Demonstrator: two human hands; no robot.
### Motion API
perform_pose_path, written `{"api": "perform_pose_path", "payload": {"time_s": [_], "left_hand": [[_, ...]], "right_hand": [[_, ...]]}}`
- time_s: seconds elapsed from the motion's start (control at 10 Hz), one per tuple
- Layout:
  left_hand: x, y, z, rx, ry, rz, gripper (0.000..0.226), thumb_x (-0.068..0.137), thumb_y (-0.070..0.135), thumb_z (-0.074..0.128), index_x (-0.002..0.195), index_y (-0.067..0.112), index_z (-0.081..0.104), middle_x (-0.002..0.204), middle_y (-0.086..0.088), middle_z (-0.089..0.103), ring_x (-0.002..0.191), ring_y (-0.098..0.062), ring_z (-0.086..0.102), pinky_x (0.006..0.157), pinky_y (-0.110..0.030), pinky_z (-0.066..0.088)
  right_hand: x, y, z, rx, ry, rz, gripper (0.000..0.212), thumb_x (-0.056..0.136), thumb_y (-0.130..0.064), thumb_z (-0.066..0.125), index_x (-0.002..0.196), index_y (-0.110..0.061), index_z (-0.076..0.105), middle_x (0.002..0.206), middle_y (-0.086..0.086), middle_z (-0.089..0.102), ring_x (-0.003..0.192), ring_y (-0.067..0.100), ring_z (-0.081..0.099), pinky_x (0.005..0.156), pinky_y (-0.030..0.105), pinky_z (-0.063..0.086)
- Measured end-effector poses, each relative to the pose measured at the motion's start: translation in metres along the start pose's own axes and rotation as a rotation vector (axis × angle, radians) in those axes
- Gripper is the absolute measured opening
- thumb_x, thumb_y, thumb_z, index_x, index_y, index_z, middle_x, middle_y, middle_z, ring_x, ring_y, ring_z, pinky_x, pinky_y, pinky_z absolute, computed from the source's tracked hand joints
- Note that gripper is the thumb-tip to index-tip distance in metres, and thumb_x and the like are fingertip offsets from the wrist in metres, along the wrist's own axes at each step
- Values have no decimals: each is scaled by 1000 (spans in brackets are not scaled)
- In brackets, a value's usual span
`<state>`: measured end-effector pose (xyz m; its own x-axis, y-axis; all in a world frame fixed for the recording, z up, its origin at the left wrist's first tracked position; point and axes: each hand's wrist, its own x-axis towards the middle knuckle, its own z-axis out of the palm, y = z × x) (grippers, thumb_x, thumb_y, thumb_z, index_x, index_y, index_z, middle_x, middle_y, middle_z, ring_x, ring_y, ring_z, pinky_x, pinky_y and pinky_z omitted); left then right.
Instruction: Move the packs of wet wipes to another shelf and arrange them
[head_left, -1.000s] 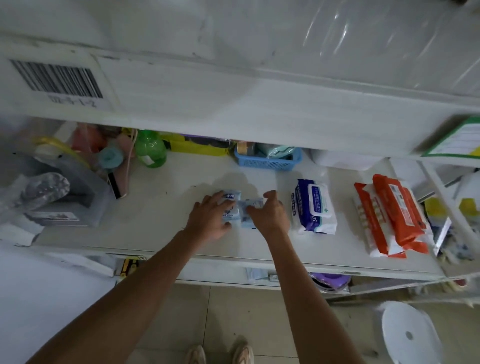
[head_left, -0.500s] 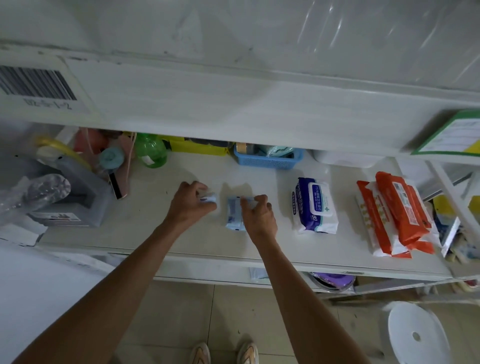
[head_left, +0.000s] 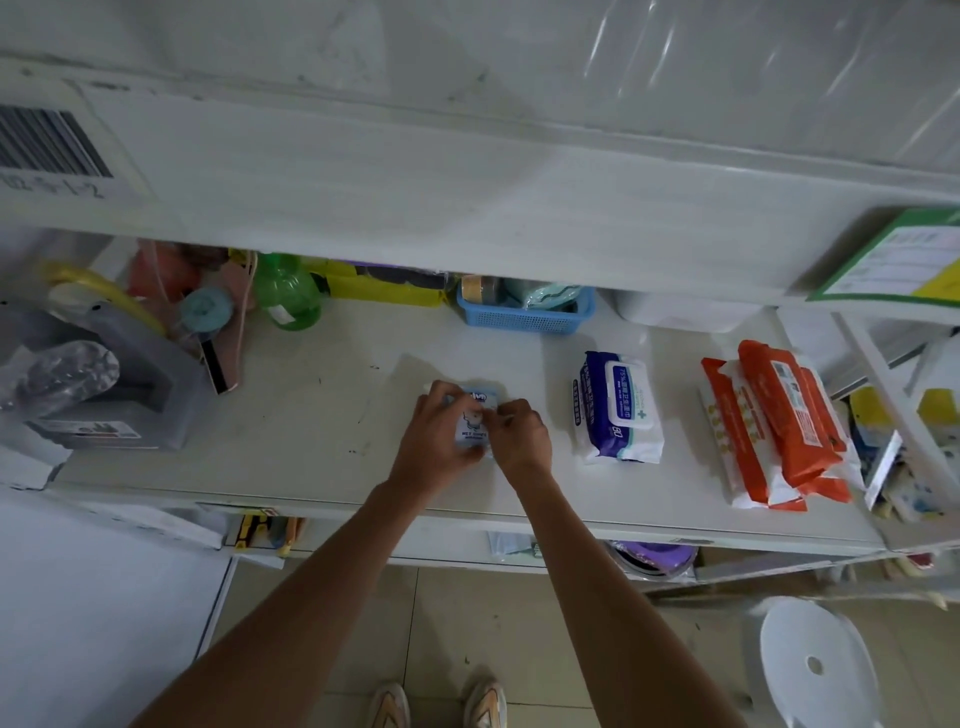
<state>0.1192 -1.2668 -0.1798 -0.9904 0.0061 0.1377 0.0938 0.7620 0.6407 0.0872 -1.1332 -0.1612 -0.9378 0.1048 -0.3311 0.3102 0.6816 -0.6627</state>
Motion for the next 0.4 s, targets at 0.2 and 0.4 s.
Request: {"api": "perform_pose_path", "payload": {"time_s": [0.2, 0.4], "left_hand": [[7, -7, 0, -26, 55, -34, 48, 69, 40, 85, 113, 24, 76, 121, 3, 59, 107, -18, 61, 95, -28, 50], [-1, 11, -2, -25, 111, -46, 71, 71, 45, 84, 135, 21, 62, 140, 0, 58, 130, -22, 52, 109, -37, 47]], "right_hand": [[-1, -11, -4, 17, -3, 30, 43, 94, -51, 58, 118, -15, 63, 110, 6, 73, 96, 26, 69, 73, 30, 49], [-16, -13, -15, 177, -2, 80, 43, 96, -45, 58, 126, -13, 60, 121, 10, 71, 106, 28, 68, 88, 38, 57]]}}
